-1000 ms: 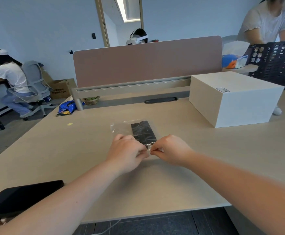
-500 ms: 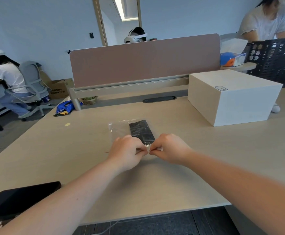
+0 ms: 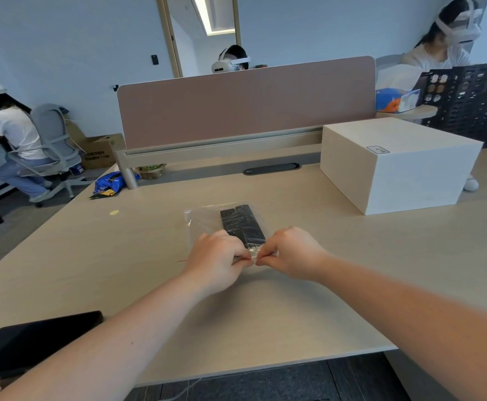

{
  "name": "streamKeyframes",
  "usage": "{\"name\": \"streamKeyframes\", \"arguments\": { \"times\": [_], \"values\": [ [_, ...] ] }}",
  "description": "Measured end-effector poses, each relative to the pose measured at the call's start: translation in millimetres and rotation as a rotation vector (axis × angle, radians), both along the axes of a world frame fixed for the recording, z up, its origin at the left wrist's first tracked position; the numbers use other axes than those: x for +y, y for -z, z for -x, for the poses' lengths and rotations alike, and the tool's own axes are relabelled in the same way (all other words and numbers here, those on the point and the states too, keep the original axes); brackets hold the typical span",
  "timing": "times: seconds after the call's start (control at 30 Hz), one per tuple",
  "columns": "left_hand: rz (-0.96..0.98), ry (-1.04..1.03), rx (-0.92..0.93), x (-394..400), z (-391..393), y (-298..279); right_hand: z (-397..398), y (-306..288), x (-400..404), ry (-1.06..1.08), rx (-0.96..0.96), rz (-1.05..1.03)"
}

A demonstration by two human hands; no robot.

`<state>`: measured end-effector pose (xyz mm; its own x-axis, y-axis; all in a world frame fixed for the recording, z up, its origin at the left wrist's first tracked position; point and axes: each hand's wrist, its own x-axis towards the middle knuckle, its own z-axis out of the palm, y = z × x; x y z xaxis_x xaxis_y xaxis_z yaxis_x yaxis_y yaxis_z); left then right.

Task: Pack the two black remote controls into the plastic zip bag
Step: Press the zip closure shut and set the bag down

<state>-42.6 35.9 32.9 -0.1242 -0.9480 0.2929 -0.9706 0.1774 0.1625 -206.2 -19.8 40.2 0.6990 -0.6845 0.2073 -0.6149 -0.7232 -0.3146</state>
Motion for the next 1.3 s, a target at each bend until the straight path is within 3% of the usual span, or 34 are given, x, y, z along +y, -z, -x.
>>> {"name": "streamKeyframes", "arguments": {
  "times": [0.33,0.6,0.77,0.97,1.3],
  "values": [
    [0.012,0.024,-0.016,-0.1,-0.9,0.1,-0.7,5.0,-3.1,-0.021,-0.007,0.053],
    [0.125,0.093,0.017,-4.0,-3.7,8.0,-2.2,11.4,-2.9,-0.067,-0.127,0.142],
    [0.168,0.109,-0.029,-1.3,-10.8,7.2,-3.7,12.6,-4.2,-0.102,-0.097,0.254],
    [0.172,0.091,-0.164,15.9,-32.5,7.8,-1.6,18.5,-4.0,-0.162,0.069,0.375],
    [0.166,0.023,-0.259,43.7,-84.4,14.4,18.0,17.0,-9.2,-0.085,0.196,0.08]
  ]
}}
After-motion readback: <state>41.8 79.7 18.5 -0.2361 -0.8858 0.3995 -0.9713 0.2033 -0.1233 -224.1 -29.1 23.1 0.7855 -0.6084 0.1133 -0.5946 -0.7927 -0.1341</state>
